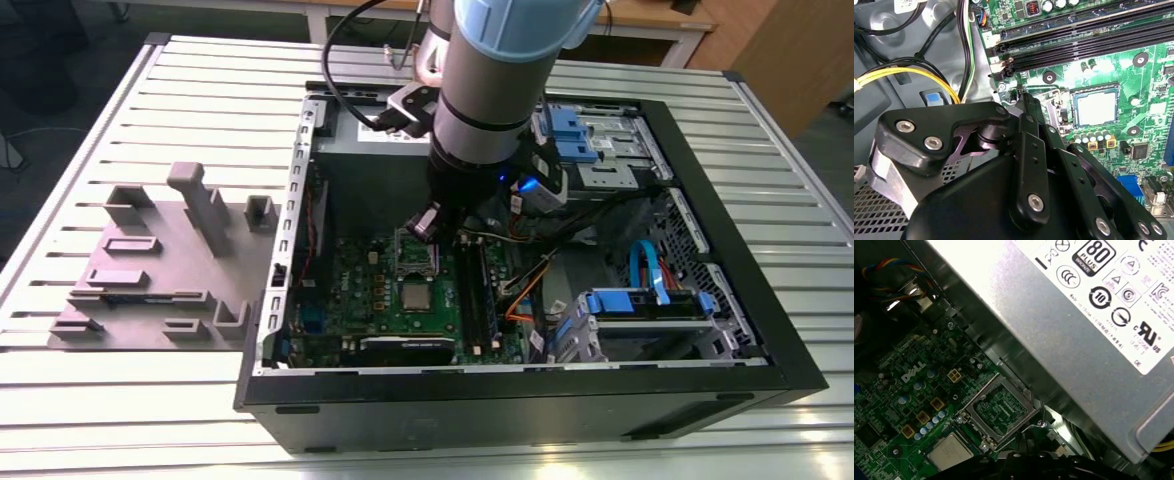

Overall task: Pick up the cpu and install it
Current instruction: 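Close the cpu cover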

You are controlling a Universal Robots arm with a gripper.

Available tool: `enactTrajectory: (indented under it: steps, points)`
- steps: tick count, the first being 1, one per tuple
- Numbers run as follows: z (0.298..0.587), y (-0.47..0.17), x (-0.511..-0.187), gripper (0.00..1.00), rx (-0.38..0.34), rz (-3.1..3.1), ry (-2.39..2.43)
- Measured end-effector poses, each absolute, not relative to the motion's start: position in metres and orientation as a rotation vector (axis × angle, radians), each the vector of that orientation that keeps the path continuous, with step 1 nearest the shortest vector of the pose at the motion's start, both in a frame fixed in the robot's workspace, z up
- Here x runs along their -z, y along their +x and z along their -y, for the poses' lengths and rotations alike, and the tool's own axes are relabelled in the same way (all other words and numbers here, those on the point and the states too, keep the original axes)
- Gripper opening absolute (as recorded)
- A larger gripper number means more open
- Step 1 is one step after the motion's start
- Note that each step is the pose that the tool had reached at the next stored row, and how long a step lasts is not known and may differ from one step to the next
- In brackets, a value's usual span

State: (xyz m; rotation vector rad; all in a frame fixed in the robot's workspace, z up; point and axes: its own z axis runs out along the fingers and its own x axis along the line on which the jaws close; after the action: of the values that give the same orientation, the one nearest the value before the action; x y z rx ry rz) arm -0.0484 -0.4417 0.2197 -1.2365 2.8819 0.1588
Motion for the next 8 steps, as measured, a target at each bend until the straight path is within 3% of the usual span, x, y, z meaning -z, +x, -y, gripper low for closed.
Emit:
enactTrajectory:
  steps: [8]
  points:
    - [0.4399, -0.0480, -0.2169, 0.10, -0.160, -2.885, -1.229]
